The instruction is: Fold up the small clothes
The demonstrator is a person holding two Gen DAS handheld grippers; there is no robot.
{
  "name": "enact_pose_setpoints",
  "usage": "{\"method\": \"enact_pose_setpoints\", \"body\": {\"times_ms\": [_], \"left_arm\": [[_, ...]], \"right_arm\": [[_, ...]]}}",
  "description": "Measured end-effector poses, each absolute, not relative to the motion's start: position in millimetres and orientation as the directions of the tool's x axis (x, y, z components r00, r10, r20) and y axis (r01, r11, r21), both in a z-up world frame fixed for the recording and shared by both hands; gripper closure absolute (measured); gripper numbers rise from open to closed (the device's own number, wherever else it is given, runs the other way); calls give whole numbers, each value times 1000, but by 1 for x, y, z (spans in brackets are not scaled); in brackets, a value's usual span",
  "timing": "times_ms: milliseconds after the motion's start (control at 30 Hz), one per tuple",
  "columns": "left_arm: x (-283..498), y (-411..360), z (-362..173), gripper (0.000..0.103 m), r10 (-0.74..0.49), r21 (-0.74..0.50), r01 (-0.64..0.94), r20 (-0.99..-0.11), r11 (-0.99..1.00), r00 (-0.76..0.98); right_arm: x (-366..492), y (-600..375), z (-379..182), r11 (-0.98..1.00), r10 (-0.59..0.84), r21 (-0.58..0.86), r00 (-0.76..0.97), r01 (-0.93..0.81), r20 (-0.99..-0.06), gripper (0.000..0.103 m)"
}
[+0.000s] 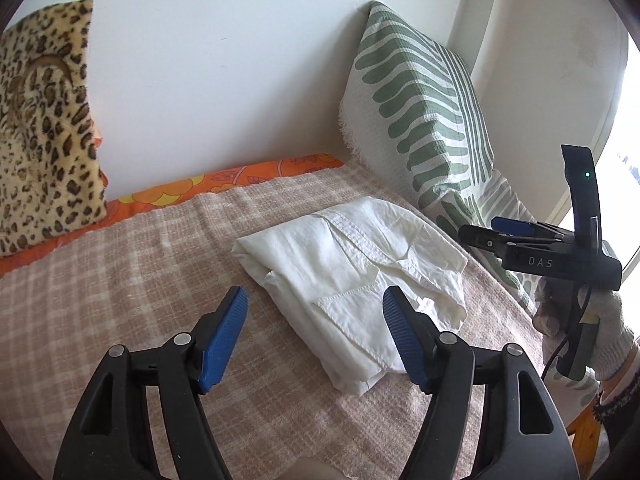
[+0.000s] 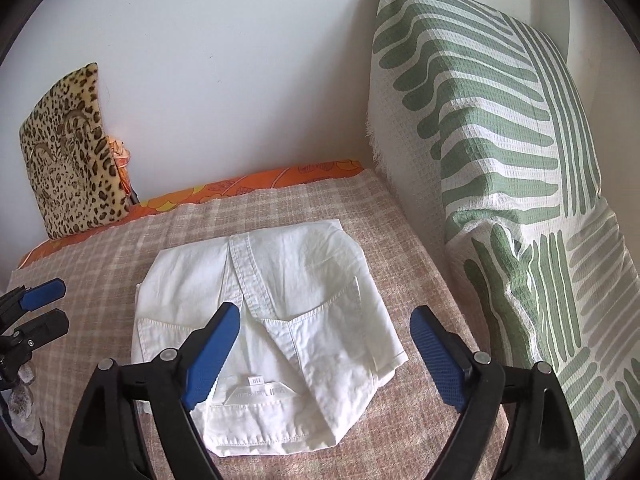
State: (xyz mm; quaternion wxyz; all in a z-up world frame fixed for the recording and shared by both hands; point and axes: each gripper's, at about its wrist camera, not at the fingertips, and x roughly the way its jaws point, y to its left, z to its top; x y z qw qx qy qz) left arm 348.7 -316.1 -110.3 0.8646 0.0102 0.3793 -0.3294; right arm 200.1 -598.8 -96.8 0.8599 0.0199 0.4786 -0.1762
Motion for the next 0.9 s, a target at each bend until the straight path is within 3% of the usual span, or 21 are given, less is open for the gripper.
{"method": "enact_pose_setpoints", "body": {"times_ms": [167, 500, 600, 900], "left_arm": [[340, -308, -110, 32, -527, -229, 529, -670, 817, 524], [314, -306, -105, 32, -528, -185, 565, -661, 804, 534], [304, -305, -101, 19, -525, -165, 571, -647, 804, 553], [279, -302, -94, 19, -532, -138, 593, -631, 793, 565]], "right_arm": [[186, -590, -91, 927, -313, -147, 494, 345, -811, 5], [162, -581, -82, 917, -331, -141, 510, 374, -794, 4], [157, -579, -81, 916, -324, -128, 514, 380, -794, 4], [143, -572, -73, 910, -340, -134, 522, 391, -782, 2]]}}
